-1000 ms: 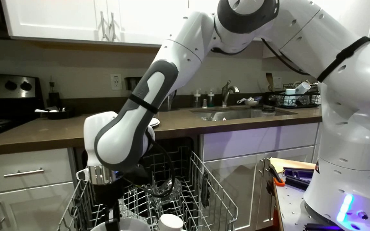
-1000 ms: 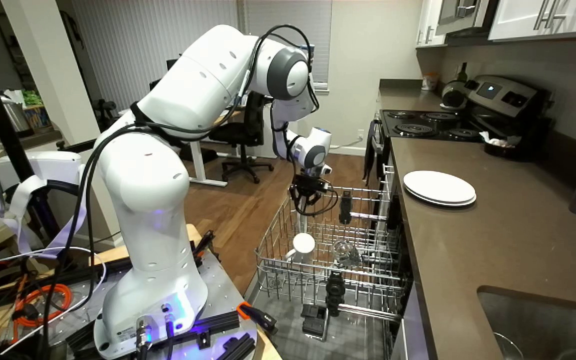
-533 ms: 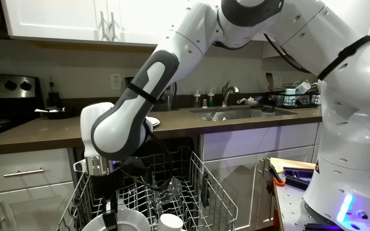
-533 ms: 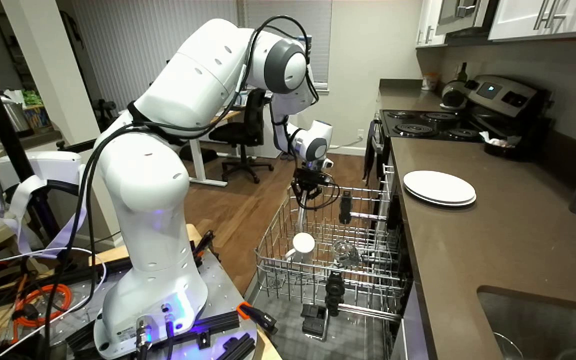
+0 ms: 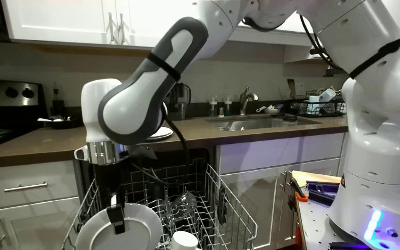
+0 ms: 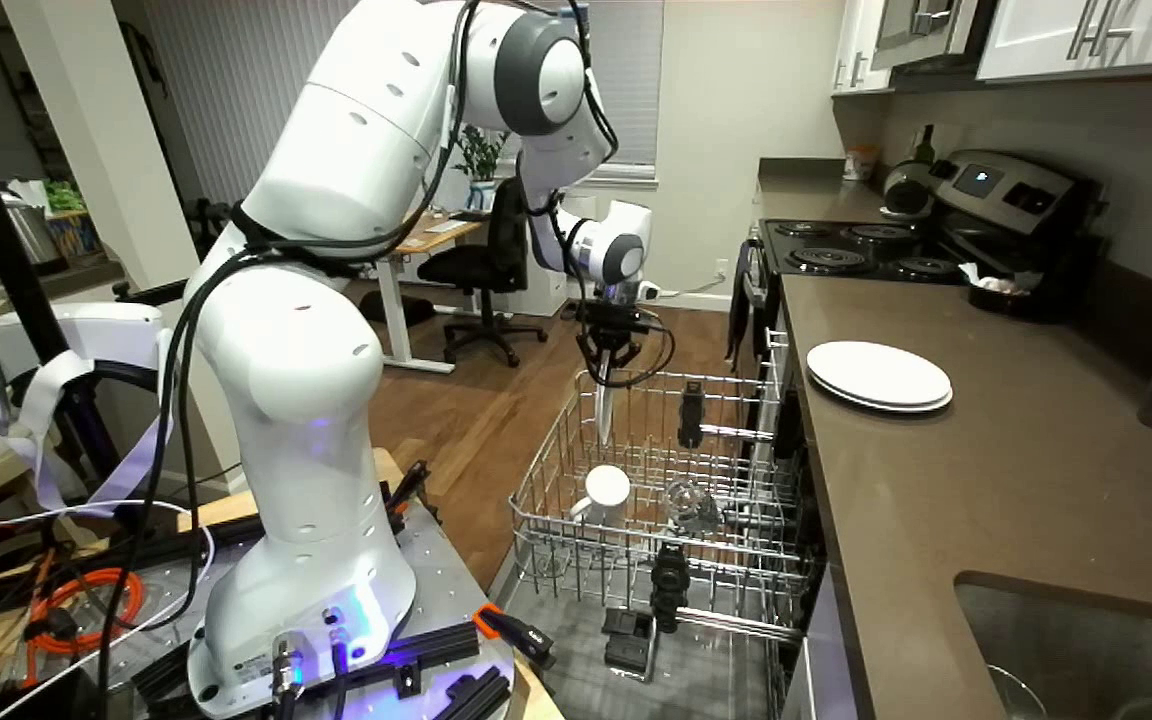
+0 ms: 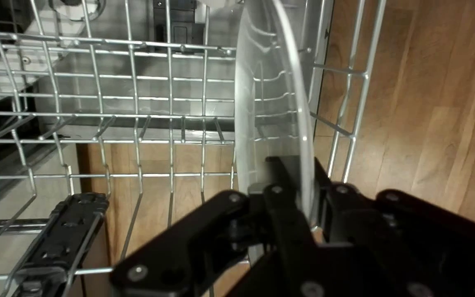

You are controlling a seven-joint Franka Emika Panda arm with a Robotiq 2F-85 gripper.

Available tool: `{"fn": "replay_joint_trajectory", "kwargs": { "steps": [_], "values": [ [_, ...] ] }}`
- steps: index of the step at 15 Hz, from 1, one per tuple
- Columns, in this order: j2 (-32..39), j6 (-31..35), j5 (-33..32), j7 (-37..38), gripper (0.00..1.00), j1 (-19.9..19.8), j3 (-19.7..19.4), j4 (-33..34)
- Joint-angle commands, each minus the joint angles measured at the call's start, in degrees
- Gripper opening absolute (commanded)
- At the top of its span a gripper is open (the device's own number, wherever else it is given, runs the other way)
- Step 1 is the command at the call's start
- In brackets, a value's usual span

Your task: Pick up the plate from the plate holder and put it on top of other the plates on the kitchen base top

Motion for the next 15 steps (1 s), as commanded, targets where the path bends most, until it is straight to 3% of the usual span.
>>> {"fn": "replay_joint_trajectory", "kwargs": {
  "steps": [1, 7, 15],
  "values": [
    [-11.6, 0.6, -5.6, 9.3, 0.08, 5.2, -4.2, -8.6],
    [-23.6, -3.2, -21.7, 26.2, 0.09, 11.9, -8.6, -13.7],
    [-27.9, -12.8, -43.3, 43.6, 0.09, 11.5, -7.2, -11.1]
  ]
}}
